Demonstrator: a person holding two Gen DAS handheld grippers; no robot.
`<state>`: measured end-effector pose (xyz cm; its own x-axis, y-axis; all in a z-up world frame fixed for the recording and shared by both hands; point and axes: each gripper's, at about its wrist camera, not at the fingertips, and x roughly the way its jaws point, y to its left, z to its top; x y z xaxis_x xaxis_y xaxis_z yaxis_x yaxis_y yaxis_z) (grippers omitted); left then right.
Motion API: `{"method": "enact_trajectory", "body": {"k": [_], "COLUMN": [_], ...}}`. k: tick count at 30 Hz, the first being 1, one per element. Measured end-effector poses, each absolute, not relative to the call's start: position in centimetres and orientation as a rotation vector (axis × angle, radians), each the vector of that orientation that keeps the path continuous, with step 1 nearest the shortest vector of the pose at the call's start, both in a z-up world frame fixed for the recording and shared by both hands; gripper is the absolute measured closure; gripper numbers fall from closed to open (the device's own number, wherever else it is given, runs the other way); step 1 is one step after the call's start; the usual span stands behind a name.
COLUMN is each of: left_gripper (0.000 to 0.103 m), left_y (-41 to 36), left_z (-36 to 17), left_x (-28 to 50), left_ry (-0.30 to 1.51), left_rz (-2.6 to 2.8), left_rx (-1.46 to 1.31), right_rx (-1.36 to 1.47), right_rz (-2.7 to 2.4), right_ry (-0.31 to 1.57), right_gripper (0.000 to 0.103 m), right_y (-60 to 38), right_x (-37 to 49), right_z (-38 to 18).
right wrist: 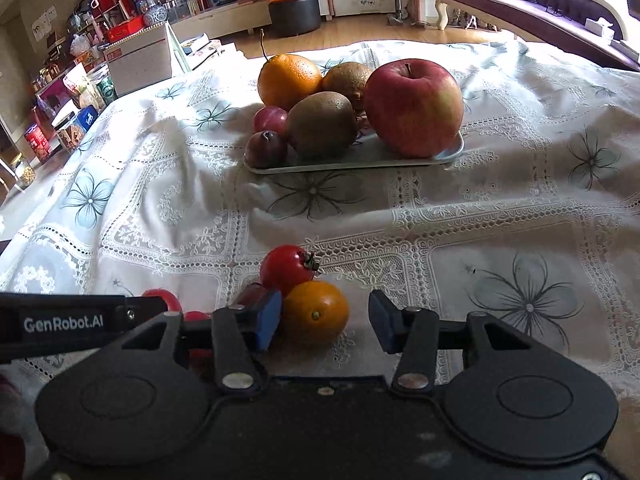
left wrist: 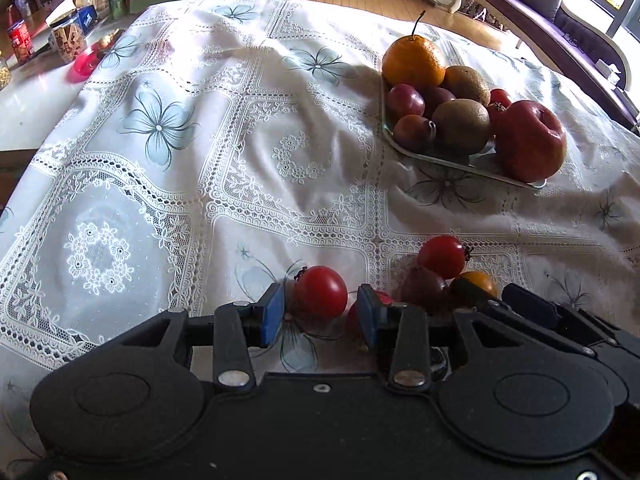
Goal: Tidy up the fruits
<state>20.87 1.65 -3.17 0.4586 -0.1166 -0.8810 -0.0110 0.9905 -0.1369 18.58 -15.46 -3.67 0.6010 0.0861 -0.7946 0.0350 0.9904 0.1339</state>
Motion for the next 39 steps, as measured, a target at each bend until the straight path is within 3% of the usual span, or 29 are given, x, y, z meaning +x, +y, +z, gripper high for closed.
{"method": "enact_trajectory", "body": {"k": [12,14,19,21,23,25,30,32,34,39], "left_gripper": [0.052,0.051,0.052,0.061,0.063,0.063,0.063,0.063,0.063,0.063], "left_y": [1.2,0.9,0.4,0.4,0.6,0.7,0.8,0.8,0.9,1.2], "left_z": [-4.5,-4.7,-5.2,-5.3,-5.3,-5.2,-5.1,-4.9,-4.4,-2.1], "left_x": [21.3,21.4,21.9,22.2,22.3,22.2,22.1,22.1,21.9,21.3], "left_ry": [1.060,1.056,1.059,1.071,1.070,1.068,1.073,1.070,1.061,1.017], "left_rz": [-0.013,-0.010,-0.004,-0.030,-0.061,-0.076,-0.084,-0.088,-0.093,-0.098], "left_rx": [-0.132,-0.125,-0.113,-0.114,-0.122,-0.130,-0.123,-0.121,-0.123,-0.114], "right_rx": [0.069,0.074,0.067,0.073,0.088,0.100,0.113,0.121,0.117,0.076], "right_rz": [0.005,0.029,0.036,0.036,0.036,0.037,0.061,0.065,0.064,0.028], "right_ry": [0.874,0.867,0.845,0.839,0.835,0.829,0.820,0.828,0.835,0.860], "right_gripper": [0.051,0.066,0.069,0.071,0.088,0.096,0.086,0.068,0.061,0.059], "right_y": [-14.3,-14.4,-14.5,-14.7,-14.9,-15.2,-15.6,-15.8,-15.8,-15.3], "right_x": [17.9,17.8,17.4,17.2,17.1,16.9,17.0,17.2,17.3,17.6], "right_z": [-3.8,-3.8,-3.2,-2.9,-2.5,-1.8,-0.6,-0.6,-0.7,-1.6]}}
